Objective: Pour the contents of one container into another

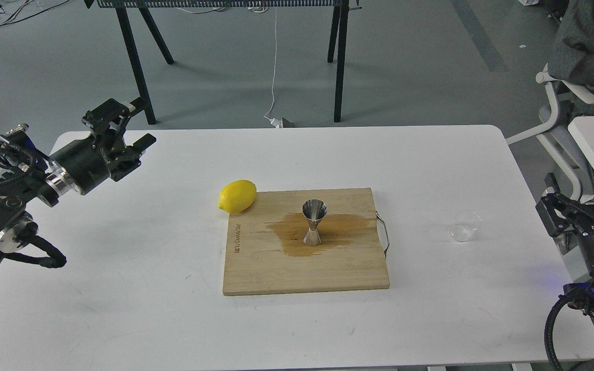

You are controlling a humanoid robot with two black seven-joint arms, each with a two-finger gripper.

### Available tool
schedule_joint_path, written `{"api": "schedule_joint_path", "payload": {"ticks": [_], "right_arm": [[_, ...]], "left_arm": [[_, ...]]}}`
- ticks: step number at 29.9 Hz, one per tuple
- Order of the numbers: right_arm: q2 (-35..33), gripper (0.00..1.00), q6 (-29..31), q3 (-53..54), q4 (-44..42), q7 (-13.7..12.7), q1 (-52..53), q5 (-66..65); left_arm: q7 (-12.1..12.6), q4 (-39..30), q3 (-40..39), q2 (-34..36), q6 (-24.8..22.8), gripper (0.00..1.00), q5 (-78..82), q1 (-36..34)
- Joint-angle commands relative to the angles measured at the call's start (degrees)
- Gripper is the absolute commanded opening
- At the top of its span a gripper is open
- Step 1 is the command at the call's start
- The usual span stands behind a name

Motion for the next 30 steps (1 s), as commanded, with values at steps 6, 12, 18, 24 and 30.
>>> {"api": "schedule_joint_path", "payload": {"ticks": [6,12,18,24,30], "right_arm": [[1.3,0.99,-12.8,0.0,2.1,0.1,-0.1,2.6],[1.8,0.99,-20.6,0.4,2.1,0.2,0.3,4.0],[3.0,0.99,-28.3,0.5,2.1,0.2,1.3,4.0],[3.6,0.99,-32.5,-0.2,2.1,0.2,3.0,4.0],[3.6,0.99,-38.4,-2.1,2.0,0.0,6.4,3.6]], "left_arm": [[0.0,0.1,0.1,-0.1,0.0,0.94,0.0,0.2],[0.0,0.2,0.1,-0.2,0.0,0.94,0.0,0.2],[0.0,1.0,0.2,-0.5,0.0,0.94,0.0,0.3],[0.0,1.0,0.3,-0.8,0.0,0.94,0.0,0.3],[0.0,1.0,0.3,-0.8,0.0,0.94,0.0,0.3]]}}
